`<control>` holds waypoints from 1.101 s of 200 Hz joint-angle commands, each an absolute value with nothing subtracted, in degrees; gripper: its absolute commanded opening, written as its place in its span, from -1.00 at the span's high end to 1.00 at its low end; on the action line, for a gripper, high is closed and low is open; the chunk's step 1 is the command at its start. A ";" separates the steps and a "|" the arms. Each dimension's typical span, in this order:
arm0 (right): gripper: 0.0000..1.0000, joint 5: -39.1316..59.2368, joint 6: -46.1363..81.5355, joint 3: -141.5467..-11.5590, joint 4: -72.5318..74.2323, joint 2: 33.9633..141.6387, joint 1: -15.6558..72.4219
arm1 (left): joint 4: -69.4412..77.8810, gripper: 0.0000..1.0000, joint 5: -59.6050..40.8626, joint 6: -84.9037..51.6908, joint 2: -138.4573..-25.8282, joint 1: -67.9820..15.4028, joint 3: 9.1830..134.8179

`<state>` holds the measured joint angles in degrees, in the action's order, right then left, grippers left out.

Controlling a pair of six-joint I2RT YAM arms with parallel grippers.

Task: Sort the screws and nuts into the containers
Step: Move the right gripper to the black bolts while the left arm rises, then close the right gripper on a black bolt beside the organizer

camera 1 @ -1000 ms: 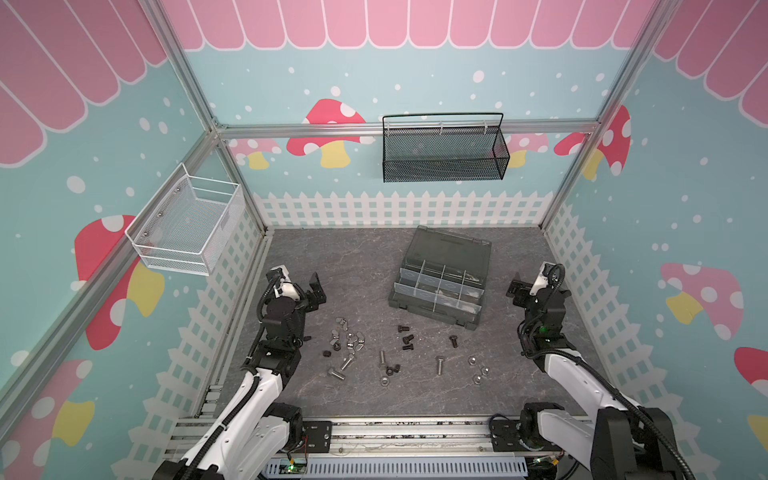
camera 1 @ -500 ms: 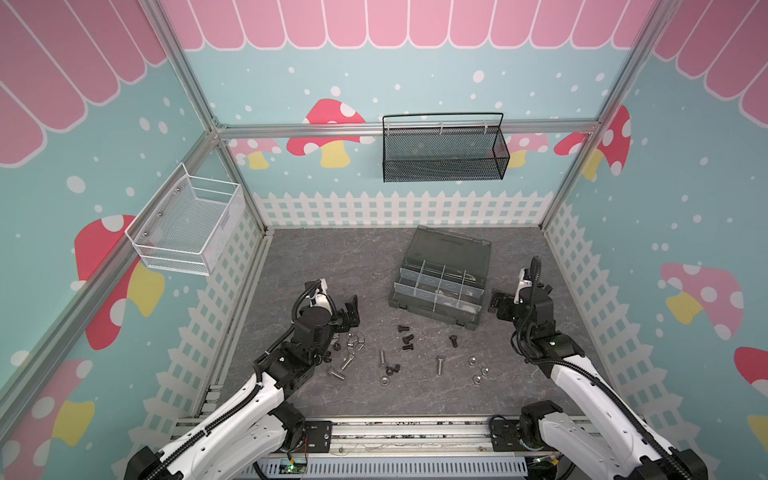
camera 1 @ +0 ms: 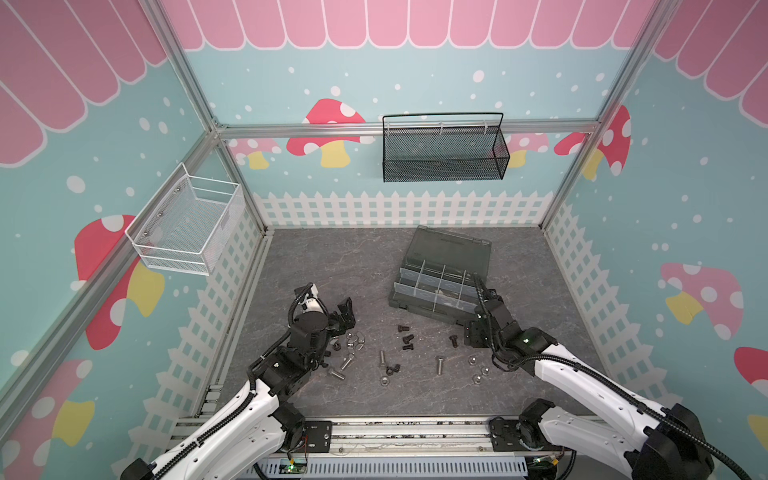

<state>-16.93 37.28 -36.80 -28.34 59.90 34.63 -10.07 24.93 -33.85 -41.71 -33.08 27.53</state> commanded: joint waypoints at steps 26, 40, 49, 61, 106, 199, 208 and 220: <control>-0.36 -13.30 38.39 -37.05 -25.66 67.72 37.02 | -10.83 -0.99 25.94 -39.48 -41.44 -33.29 25.34; -0.32 -12.20 37.65 -37.23 -24.39 69.60 37.23 | -10.86 -0.99 25.67 -39.83 -41.58 -33.30 25.22; -0.30 -11.32 37.15 -37.29 -23.58 70.63 37.32 | -10.82 -0.99 25.66 -40.07 -41.69 -33.31 25.03; -0.27 -10.34 36.68 -37.38 -22.53 72.08 37.36 | -10.81 -0.99 25.76 -40.27 -41.73 -33.27 24.96; -0.13 -7.98 36.03 -38.09 -19.46 77.03 37.45 | -10.77 -0.99 26.19 -40.51 -42.62 -33.25 24.74; 0.06 -7.30 34.55 -41.77 -18.59 86.20 37.95 | -10.19 -0.99 26.72 -40.68 -44.74 -33.22 24.70; 0.09 -7.32 34.61 -41.98 -18.55 86.86 37.89 | -10.18 -0.99 26.72 -40.62 -44.67 -33.20 24.70; 0.14 -7.28 34.58 -42.01 -18.62 87.73 37.98 | -10.20 -0.99 26.81 -40.55 -44.56 -33.19 24.70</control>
<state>-7.44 34.48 -41.08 -18.65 86.00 37.56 -10.44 25.56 -39.07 -44.69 -33.08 25.71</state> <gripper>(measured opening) 0.451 0.994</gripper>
